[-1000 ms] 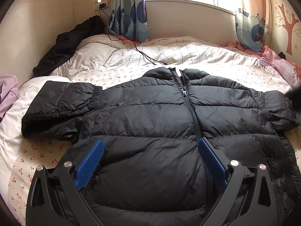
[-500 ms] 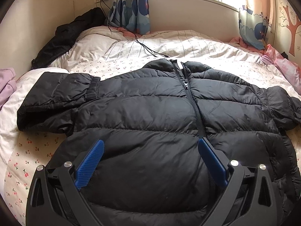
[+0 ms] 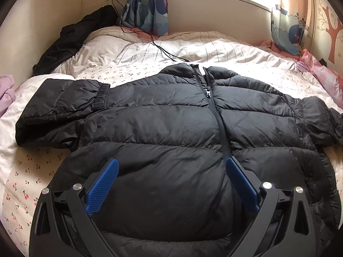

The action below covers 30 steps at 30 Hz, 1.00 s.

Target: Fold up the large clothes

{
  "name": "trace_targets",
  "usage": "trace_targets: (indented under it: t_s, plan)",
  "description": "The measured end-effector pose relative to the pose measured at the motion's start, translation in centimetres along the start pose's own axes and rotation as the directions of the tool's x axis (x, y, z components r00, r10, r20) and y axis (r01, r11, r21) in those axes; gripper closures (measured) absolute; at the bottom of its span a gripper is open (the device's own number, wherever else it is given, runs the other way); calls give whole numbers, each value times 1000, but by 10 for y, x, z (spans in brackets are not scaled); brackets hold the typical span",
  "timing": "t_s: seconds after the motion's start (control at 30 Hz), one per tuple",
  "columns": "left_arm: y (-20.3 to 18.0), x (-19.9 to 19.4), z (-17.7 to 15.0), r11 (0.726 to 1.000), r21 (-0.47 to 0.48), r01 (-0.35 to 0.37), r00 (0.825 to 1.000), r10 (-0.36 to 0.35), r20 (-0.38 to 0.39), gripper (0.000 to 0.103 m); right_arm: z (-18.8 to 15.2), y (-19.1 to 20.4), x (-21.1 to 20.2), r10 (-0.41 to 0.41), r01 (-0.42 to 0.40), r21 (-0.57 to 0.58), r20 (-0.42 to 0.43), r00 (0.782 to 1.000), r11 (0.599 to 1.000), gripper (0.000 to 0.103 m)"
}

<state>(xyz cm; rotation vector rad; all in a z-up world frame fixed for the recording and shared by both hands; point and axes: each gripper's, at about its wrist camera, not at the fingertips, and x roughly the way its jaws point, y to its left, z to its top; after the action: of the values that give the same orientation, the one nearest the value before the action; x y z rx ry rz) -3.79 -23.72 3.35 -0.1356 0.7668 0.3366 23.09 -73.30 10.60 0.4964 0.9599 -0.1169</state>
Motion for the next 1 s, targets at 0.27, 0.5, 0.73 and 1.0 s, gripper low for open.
trace_targets:
  t_s: [0.27,0.5,0.73,1.0]
  plan:
    - [10,-6,2,1000,-30,3,1000,-2,12,7,10,-15,-14,201,-225,117,191,961,967,91]
    - [16,-22,3,998,-13,-63,996,63,70,7,15,32,-94,446,-494,12,411,795,870,91]
    - [35,-37,6,996,-49,-75,991,80,104,7,1,185,-150,597,-540,-259,416,686,801,91]
    - [71,-52,7,989,-112,-92,987,106,124,7,-57,354,-163,709,-558,-456,292,642,693,91]
